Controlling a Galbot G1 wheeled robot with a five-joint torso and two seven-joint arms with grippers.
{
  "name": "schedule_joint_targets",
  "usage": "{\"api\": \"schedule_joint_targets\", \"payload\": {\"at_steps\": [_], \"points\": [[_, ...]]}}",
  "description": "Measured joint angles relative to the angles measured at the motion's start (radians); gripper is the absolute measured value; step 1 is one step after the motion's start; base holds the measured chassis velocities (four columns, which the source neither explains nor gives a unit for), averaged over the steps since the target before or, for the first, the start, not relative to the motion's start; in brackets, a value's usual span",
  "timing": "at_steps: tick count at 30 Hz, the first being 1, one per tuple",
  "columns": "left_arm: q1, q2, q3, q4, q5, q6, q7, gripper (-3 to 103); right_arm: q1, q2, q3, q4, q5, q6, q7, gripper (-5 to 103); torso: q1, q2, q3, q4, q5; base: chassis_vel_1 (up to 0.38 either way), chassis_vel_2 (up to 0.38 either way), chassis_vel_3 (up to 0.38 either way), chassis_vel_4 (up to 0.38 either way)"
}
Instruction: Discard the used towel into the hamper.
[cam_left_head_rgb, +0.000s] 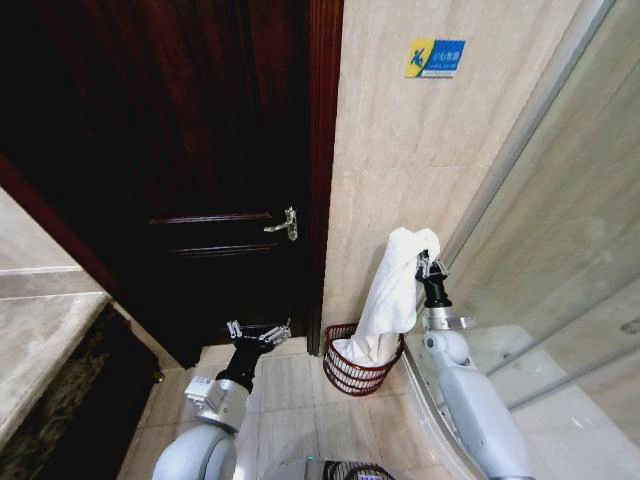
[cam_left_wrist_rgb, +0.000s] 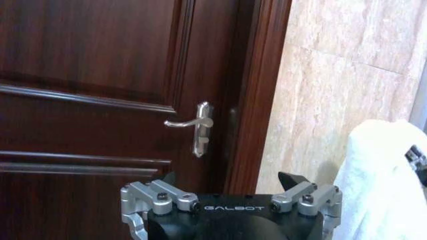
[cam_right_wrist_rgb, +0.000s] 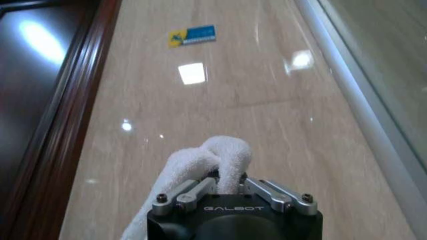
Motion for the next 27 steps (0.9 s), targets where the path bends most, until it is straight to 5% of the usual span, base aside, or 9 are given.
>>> {"api": "schedule_joint_targets", "payload": {"at_steps": [27], "points": [[0.0, 0.0, 0.0, 0.0, 0.0, 0.0, 0.0, 100, -0.006, 0.042, -0.017, -0.276, -0.018, 0.053, -0.04, 7, -0.001, 0.0, 0.0, -0.0001, 0.0, -0.001, 0.002, 0.002, -0.001]]}}
